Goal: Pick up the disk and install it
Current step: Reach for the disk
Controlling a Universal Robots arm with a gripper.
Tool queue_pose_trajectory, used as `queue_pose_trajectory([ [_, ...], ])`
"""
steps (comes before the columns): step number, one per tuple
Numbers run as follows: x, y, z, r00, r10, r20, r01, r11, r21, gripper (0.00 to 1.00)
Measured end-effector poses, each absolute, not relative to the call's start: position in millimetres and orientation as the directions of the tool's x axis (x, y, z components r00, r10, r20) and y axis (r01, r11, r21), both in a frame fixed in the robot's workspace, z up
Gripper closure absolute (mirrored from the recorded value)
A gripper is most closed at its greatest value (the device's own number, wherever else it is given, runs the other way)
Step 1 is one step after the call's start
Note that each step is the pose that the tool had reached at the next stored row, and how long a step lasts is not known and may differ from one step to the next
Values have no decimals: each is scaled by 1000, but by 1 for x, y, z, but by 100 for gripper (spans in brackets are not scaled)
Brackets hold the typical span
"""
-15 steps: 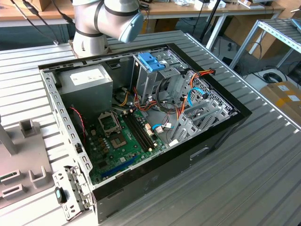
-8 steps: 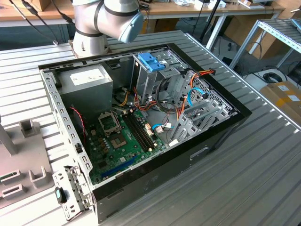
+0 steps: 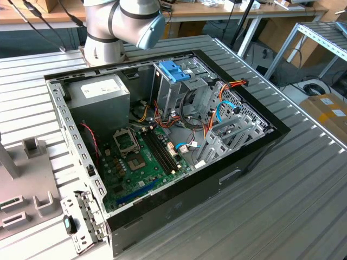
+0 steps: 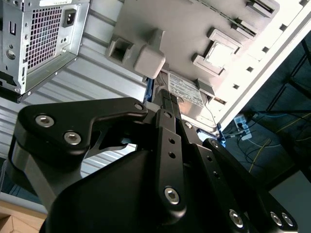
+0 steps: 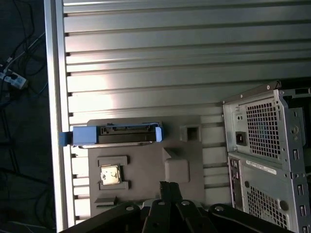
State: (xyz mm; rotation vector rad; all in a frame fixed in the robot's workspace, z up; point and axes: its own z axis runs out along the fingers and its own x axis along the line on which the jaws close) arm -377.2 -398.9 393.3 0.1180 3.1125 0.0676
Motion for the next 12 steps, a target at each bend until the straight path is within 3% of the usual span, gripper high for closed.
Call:
queue_pose_trajectory([
  [12, -385, -399, 393, -997, 76, -24, 75, 996, 44, 90],
])
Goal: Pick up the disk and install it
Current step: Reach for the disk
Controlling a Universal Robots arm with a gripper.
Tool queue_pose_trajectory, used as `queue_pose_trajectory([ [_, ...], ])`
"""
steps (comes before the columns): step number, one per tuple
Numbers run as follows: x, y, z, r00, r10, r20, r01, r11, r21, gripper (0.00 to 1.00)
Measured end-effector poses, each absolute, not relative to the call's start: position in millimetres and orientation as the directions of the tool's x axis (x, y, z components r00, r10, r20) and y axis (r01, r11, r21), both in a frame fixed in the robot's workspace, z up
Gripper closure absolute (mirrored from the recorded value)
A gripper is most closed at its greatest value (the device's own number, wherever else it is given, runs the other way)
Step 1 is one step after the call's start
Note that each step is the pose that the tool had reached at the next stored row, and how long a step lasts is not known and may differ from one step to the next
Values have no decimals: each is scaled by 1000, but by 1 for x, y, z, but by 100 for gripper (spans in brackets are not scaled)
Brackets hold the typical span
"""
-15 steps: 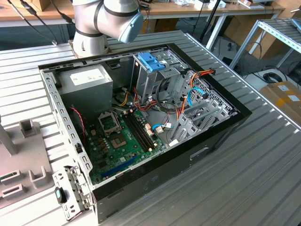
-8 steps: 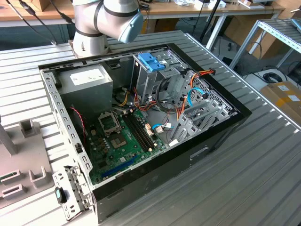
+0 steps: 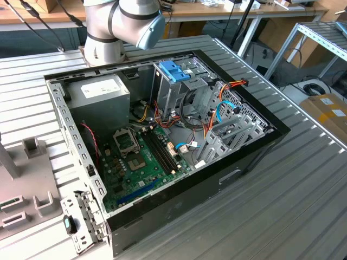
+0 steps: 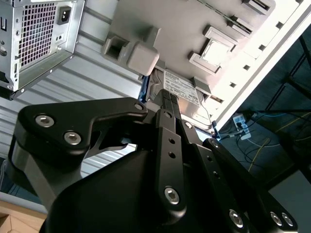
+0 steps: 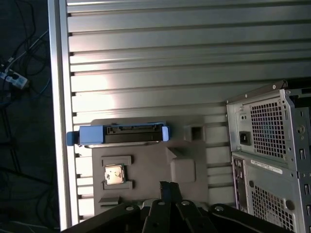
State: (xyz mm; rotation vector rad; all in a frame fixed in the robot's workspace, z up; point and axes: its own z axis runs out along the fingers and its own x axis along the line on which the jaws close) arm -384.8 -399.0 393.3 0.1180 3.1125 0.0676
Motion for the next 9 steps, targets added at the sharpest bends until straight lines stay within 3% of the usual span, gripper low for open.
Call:
queue_pose_trajectory([
  [9, -392, -399, 393, -997, 76, -24, 75, 996, 44, 90],
])
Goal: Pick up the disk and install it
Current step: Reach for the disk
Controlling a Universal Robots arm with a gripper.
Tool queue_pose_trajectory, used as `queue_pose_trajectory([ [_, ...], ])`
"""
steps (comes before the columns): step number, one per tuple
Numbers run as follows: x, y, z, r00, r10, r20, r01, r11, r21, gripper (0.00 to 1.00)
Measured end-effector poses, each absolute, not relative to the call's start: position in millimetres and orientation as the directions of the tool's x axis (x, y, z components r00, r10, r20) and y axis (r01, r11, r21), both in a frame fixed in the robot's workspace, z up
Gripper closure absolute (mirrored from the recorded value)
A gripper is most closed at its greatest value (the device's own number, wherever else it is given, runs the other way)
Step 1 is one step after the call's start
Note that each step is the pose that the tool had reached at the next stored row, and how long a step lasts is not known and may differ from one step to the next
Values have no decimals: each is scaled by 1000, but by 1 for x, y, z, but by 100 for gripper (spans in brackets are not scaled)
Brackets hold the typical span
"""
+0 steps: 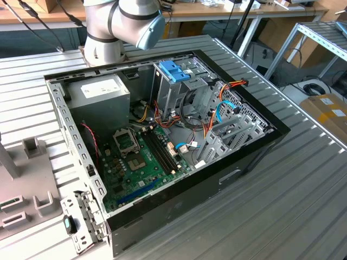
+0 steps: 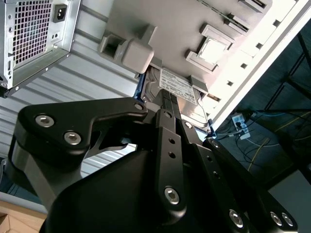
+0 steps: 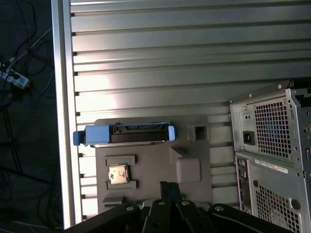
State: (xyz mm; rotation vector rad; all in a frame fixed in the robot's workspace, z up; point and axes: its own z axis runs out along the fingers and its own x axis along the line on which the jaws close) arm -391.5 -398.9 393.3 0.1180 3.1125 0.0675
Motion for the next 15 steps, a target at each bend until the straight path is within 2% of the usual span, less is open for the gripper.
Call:
queue_pose_trajectory([
  [15, -404, -399, 393, -997, 76, -24, 75, 996, 44, 90],
])
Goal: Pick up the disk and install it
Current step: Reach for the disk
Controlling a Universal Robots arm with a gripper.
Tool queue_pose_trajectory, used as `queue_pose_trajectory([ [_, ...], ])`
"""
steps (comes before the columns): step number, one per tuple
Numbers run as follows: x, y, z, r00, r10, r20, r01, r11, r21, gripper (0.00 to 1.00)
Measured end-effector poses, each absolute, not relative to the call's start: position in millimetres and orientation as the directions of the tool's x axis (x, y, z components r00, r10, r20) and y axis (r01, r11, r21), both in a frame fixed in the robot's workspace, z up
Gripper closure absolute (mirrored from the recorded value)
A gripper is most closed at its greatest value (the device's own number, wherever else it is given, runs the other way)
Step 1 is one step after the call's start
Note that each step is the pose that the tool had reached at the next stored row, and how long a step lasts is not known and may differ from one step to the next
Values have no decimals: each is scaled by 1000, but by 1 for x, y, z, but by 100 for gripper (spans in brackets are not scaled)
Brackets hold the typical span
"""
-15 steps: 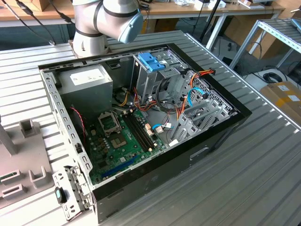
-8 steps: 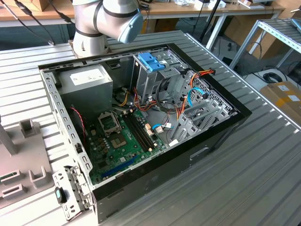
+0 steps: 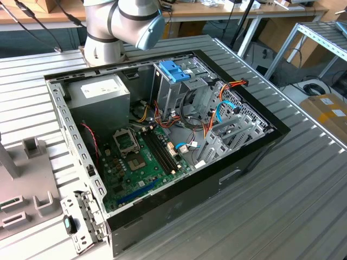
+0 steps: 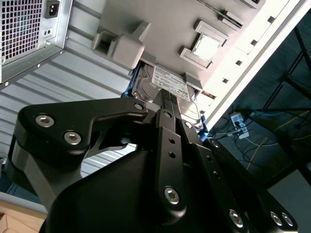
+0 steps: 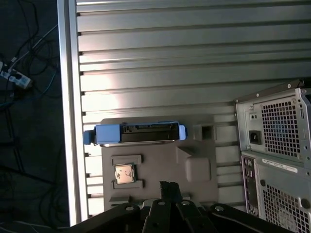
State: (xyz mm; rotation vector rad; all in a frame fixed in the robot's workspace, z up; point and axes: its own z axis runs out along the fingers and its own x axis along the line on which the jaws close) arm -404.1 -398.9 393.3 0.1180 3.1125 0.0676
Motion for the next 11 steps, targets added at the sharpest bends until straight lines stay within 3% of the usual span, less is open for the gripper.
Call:
queue_pose_trajectory([
  [11, -414, -399, 393, -997, 76, -24, 75, 996, 44, 90],
])
